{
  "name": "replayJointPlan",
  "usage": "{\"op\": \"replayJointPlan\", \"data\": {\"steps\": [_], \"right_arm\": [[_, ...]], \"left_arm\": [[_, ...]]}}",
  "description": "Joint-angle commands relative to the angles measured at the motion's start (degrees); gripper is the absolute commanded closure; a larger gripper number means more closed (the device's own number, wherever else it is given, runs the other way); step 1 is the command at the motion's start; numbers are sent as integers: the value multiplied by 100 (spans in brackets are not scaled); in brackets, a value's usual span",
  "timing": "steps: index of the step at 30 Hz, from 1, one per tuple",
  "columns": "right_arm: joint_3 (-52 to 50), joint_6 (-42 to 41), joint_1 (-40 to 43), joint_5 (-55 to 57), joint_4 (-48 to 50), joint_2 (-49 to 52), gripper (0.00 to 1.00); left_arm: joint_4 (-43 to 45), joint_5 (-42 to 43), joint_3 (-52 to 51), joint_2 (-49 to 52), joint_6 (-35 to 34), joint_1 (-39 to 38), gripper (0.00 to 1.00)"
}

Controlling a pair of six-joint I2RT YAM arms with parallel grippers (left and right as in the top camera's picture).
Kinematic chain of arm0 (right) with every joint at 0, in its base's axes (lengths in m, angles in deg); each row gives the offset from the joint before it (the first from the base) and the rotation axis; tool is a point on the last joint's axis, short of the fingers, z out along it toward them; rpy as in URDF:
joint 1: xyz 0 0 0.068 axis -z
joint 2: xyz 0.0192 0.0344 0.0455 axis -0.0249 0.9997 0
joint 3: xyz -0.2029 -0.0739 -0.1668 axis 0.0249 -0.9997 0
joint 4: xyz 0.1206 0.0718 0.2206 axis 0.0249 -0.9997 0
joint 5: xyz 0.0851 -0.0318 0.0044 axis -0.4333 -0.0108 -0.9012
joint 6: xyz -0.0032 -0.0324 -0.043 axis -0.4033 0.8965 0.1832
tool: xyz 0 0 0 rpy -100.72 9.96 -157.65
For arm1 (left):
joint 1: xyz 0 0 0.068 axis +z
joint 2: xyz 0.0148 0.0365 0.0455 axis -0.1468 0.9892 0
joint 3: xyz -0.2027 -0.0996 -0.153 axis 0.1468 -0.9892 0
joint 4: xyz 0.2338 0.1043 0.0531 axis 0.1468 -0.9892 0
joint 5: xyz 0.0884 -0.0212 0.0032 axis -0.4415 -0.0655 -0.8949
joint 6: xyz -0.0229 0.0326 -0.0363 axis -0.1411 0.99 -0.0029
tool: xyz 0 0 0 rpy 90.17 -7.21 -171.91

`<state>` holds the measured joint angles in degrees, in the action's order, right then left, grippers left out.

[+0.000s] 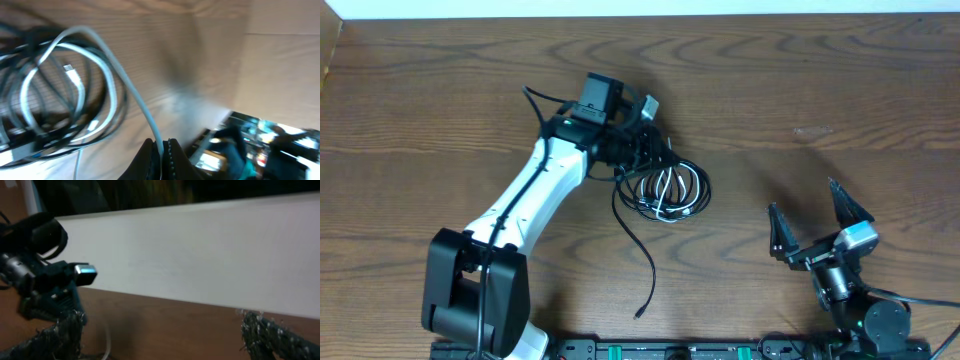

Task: Untangle cables
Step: 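Reach the right gripper toward the bundle near the left gripper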

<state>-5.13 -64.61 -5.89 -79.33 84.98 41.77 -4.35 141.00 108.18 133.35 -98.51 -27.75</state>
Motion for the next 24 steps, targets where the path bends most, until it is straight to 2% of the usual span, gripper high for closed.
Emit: {"op": "replayJointPlan", "data": {"steps": [1,4,8,10,13,16,19,21,22,24], "right_arm": [[776,-649,-24,-90,-251,439,1],[1491,-651,-24,-299,-778,1088,1],[2505,-990,-24,-1263,-1176,2221,1],[2975,-990,-24,-1757,-1462,2914,1],[3508,-990,-24,-2186,-1834,3974,1],[3663,-1034,-24,-2476,-1517,4754,1],[3663,-1633,-24,-3178,-1405,5333,1],[3663,-1735,-26,-3569,-1370,5622,1],[3663,-1738,-28,-3578,-1263,5786,3],[3663,-1740,-28,-3576,-1235,6089,15]], "left_arm": [[190,1012,72,-297,-291,133,92],[260,1012,72,-361,-634,184,92],[278,1012,72,-363,-1545,236,93],[420,1008,72,-363,-1777,260,93],[535,706,72,-363,-1768,264,93],[533,636,70,-363,-1725,262,92],[522,472,68,-363,-1685,258,93],[457,258,66,-363,-1690,243,92],[444,168,66,-363,-1690,236,92],[446,9,66,-363,-1707,212,92]]}}
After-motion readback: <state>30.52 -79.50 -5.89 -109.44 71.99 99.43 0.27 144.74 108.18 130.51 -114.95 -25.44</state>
